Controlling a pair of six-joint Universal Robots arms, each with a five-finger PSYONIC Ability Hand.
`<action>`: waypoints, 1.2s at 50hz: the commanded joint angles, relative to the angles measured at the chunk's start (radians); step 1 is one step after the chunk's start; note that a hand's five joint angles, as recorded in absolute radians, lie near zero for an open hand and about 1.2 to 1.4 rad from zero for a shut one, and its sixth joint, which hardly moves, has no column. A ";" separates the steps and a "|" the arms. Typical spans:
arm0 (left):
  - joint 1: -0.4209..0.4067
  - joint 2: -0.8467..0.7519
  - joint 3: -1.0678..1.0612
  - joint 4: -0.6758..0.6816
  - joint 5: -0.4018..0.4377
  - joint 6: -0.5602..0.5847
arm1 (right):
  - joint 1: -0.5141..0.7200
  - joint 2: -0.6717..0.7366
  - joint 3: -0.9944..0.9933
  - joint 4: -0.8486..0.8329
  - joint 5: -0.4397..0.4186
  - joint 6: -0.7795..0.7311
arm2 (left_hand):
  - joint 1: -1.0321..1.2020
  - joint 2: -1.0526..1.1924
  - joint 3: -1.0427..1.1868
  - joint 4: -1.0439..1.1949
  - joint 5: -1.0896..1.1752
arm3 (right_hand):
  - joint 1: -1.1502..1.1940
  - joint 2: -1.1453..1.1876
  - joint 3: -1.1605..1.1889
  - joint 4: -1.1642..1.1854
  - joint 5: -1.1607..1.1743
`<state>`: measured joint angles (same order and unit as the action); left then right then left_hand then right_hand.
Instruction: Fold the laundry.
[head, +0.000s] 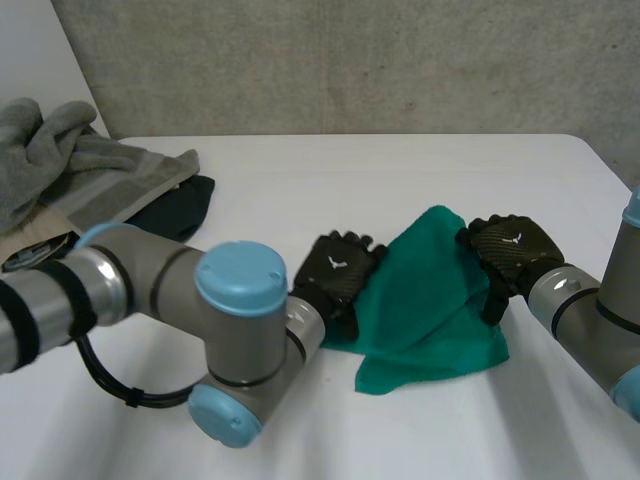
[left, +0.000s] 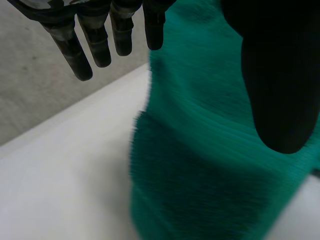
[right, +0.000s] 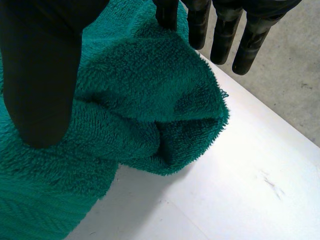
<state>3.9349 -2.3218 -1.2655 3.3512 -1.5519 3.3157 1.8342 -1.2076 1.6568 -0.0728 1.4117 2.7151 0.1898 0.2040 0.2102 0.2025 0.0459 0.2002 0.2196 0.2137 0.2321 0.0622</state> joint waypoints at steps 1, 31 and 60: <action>-0.034 -0.054 0.011 0.001 0.006 0.002 | -0.003 0.002 0.001 -0.002 -0.002 -0.003 | 0.185 0.171 0.164 0.172 0.154 | 0.061 0.042 0.047 0.029 0.024; -0.022 -0.096 0.103 -0.002 -0.010 0.094 | -0.016 -0.013 -0.017 0.005 0.009 -0.002 | 1.206 1.192 1.186 1.194 1.176 | 0.011 -0.008 -0.002 -0.021 -0.025; 0.156 0.423 -0.078 -0.015 -0.056 0.111 | 0.037 -0.081 0.103 0.143 -0.102 -0.107 | 1.206 1.192 1.186 1.194 1.176 | -0.018 -0.037 -0.031 -0.050 -0.054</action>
<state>4.0712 -1.9402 -1.3291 3.3457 -1.6089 3.4292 1.7974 -1.3475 1.6622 0.3548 1.3261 2.5708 1.1164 1.1940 1.1874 1.1965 0.9720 0.2148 0.2581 0.2594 0.2557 0.0831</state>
